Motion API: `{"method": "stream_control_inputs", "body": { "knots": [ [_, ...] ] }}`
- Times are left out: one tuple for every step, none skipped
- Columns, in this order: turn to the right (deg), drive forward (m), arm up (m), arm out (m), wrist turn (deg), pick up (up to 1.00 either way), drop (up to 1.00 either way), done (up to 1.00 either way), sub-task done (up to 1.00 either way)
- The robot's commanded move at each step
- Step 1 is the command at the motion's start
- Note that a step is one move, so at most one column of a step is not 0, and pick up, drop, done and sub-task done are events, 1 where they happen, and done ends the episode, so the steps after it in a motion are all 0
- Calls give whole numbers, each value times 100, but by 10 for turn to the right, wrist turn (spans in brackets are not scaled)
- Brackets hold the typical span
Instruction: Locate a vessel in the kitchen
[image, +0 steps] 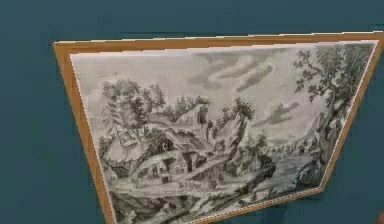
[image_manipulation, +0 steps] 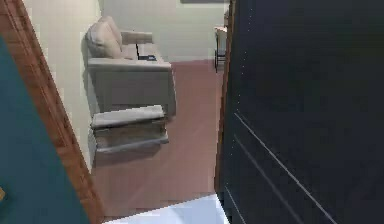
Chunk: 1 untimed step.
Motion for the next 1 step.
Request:
{"method": "stream_control_inputs", "body": {
  "knots": [
    [-450, 0, 0, 0, 0, 0, 0, 0, 0]
  ]
}}
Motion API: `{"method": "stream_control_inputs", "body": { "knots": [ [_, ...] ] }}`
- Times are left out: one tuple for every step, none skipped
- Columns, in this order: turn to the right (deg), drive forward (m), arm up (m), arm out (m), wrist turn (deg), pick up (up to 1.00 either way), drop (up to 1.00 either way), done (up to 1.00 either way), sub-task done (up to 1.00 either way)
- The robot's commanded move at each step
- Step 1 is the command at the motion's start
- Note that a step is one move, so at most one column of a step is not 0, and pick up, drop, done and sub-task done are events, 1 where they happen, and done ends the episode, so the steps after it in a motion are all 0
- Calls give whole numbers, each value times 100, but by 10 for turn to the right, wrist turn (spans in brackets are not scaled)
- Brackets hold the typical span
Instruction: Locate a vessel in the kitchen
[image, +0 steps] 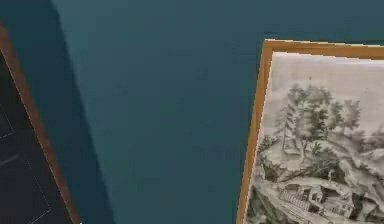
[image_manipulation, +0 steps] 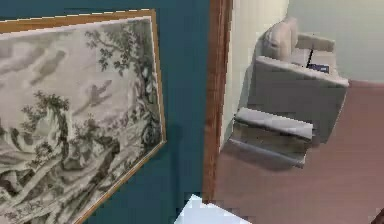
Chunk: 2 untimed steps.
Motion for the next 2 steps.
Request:
{"method": "stream_control_inputs", "body": {
  "knots": [
    [-450, 0, 0, 0, 0, 0, 0, 0, 0],
    [-330, 0, 0, 0, 0, 0, 0, 0, 0]
  ]
}}
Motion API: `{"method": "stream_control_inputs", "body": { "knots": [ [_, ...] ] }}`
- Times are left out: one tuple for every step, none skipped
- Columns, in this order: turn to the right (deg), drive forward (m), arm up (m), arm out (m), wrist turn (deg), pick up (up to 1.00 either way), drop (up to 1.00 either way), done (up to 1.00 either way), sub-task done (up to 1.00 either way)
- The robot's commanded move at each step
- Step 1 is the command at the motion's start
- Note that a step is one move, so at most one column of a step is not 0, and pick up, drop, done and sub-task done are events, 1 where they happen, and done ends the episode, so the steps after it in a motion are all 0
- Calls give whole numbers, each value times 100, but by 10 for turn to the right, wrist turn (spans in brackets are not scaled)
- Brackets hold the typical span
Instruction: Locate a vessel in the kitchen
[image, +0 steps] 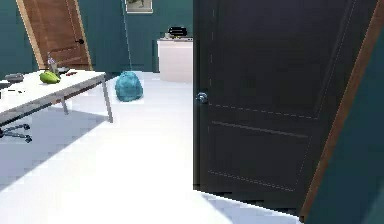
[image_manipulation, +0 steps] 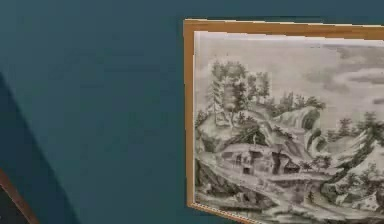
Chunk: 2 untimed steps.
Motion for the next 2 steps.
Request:
{"method": "stream_control_inputs", "body": {
  "knots": [
    [0, 25, 0, 0, 0, 0, 0, 0, 0],
    [-360, 0, 0, 0, 0, 0, 0, 0, 0]
  ]
}}
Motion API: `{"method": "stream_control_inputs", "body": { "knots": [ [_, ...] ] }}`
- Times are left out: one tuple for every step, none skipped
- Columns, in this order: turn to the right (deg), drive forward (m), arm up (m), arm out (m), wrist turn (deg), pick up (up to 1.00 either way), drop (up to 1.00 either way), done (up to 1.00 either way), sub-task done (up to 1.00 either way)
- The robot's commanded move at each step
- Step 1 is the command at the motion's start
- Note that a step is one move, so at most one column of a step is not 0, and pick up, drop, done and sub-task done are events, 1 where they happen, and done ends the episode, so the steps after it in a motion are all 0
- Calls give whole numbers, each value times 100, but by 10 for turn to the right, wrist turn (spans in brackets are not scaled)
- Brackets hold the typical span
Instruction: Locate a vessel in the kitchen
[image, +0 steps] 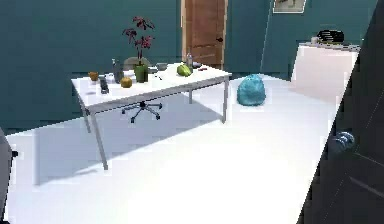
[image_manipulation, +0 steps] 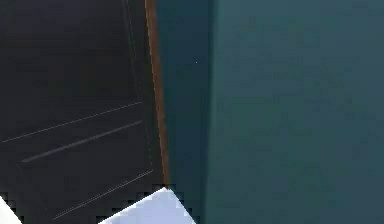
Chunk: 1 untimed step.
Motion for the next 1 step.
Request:
{"method": "stream_control_inputs", "body": {
  "knots": [
    [0, 60, 0, 0, 0, 0, 0, 0, 0]
  ]
}}
